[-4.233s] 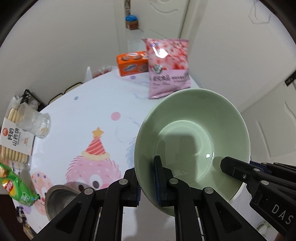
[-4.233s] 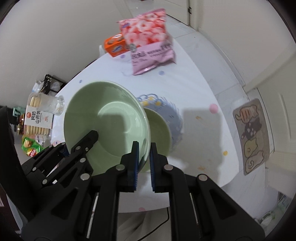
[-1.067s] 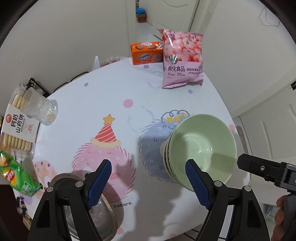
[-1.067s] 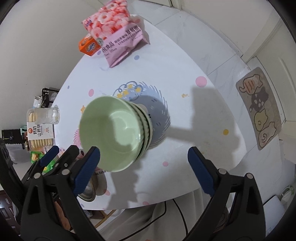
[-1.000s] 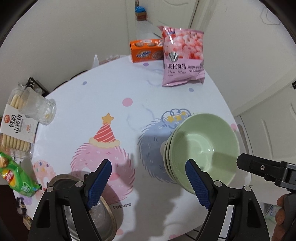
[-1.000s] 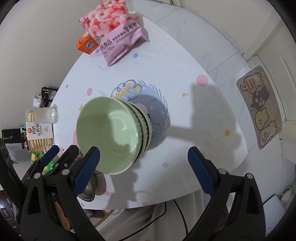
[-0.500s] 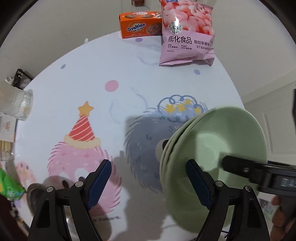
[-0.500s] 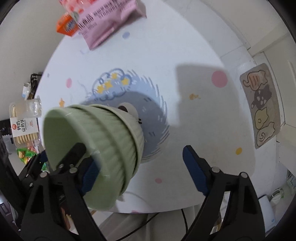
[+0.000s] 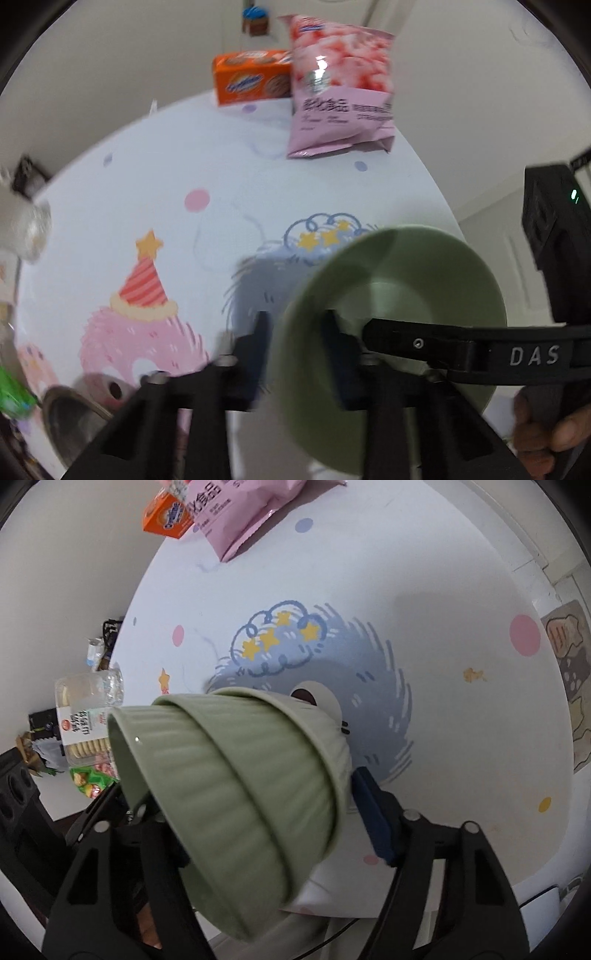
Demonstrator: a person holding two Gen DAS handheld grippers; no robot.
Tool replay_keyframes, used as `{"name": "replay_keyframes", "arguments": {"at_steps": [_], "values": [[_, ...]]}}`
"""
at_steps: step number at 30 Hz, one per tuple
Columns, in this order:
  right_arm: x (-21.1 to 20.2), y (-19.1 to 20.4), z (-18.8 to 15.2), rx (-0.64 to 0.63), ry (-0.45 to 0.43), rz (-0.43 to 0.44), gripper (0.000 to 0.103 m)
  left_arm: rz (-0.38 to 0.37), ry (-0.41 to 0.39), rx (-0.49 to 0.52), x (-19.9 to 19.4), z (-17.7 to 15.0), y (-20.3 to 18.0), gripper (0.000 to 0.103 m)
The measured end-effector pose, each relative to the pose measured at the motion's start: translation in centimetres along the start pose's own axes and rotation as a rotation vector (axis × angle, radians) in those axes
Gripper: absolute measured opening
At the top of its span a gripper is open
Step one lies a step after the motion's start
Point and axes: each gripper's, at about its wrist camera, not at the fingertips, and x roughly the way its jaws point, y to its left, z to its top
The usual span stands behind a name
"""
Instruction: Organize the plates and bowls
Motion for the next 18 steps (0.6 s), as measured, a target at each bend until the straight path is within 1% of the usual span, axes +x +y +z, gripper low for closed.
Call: {"name": "replay_keyframes", "arguments": {"at_steps": [1, 4, 5, 8, 9, 11, 12, 14, 18], "values": [[-0.5, -0.1, 0.0, 0.0, -0.005, 0.001, 0.062, 0.012, -0.002, 0.012, 0.0, 0.1, -0.3, 0.022], [-1.7, -0.2, 0.2, -0.035, -0.023, -0.024, 0.054, -0.001, 0.007, 0.014, -0.1, 0.2, -0.4, 0.018], [-2.0, -0.1, 0.2, -0.053, -0.025, -0.041, 0.05, 0.006, 0.008, 0.022, -0.1, 0.2, -0.6, 0.018], [-1.7, 0.5, -0.3, -0.107, -0.033, -0.075, 0.043, 0.024, 0.007, 0.041, -0.5, 0.1, -0.7, 0.016], [-1.8, 0.7, -0.5, -0.128, -0.039, -0.09, 0.038, 0.024, 0.006, 0.038, -0.5, 0.2, -0.7, 0.015], [-2.0, 1.5, -0.8, -0.18, -0.058, -0.141, 0.026, 0.014, -0.006, 0.038, -0.9, 0.2, -0.8, 0.014], [-2.1, 1.8, -1.0, -0.212, -0.066, -0.181, 0.018, 0.015, -0.016, 0.042, -1.1, 0.2, -0.9, 0.012], [-1.9, 2.4, -1.2, -0.264, -0.065, -0.229, 0.018, 0.025, -0.01, 0.042, -1.1, 0.3, -1.0, 0.013], [-1.8, 2.7, -1.2, -0.28, -0.053, -0.246, 0.017, 0.011, -0.009, 0.033, -0.8, 0.4, -0.9, 0.012]]}}
